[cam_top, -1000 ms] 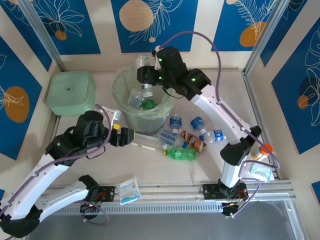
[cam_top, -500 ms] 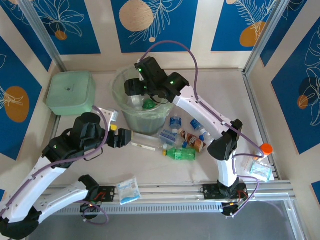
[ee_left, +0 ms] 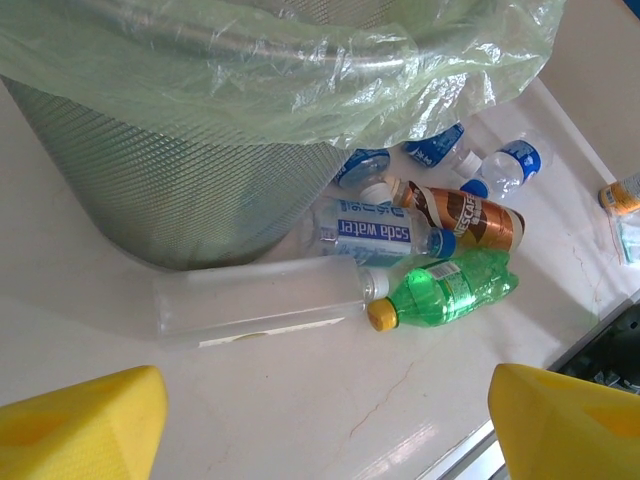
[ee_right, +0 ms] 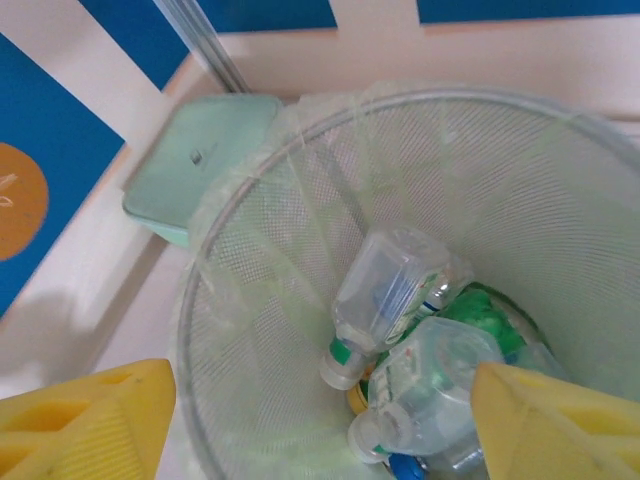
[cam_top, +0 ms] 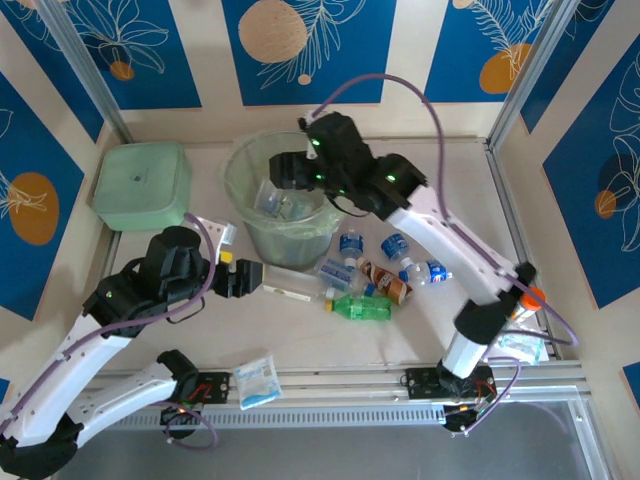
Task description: Put the plastic bottles in the bin
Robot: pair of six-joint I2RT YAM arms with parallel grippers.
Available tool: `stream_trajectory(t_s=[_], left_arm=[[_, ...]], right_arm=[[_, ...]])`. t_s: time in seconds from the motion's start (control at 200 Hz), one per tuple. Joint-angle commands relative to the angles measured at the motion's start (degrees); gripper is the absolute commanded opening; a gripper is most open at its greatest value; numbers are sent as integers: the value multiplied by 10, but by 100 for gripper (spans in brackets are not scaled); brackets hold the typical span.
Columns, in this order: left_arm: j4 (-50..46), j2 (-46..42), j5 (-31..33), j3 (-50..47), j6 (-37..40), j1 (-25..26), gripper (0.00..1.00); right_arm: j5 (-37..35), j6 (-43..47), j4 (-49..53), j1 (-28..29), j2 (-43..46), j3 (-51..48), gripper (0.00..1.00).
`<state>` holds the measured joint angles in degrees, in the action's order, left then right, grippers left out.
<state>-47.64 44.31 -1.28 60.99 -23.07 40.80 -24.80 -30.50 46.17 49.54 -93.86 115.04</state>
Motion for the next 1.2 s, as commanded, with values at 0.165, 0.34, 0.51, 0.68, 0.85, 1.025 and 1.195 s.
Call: stream_trajectory(t_s=[0.165, 0.34, 0.51, 0.68, 0.85, 1.025, 1.195], left_arm=[[28, 0, -60, -32, 7, 29, 82], [61, 20, -39, -56, 10, 98, 84], [99, 66, -30, -69, 3, 149, 88], [163, 118, -34, -91, -2, 209, 97], [184, 189, -60, -68, 76, 255, 99], [193, 272, -19, -25, 151, 276, 99], [220, 377, -4, 19, 223, 280, 95]], right_arm=[[-96, -86, 11, -23, 213, -199, 79], [-25, -193, 64, -128, 321, -353, 79], [26, -236, 85, -192, 368, -474, 78], [55, -261, 102, -247, 392, -543, 78], [79, -261, 125, -319, 418, -572, 78], [75, -255, 161, -346, 428, -561, 77], [87, -251, 176, -369, 448, -562, 77]])
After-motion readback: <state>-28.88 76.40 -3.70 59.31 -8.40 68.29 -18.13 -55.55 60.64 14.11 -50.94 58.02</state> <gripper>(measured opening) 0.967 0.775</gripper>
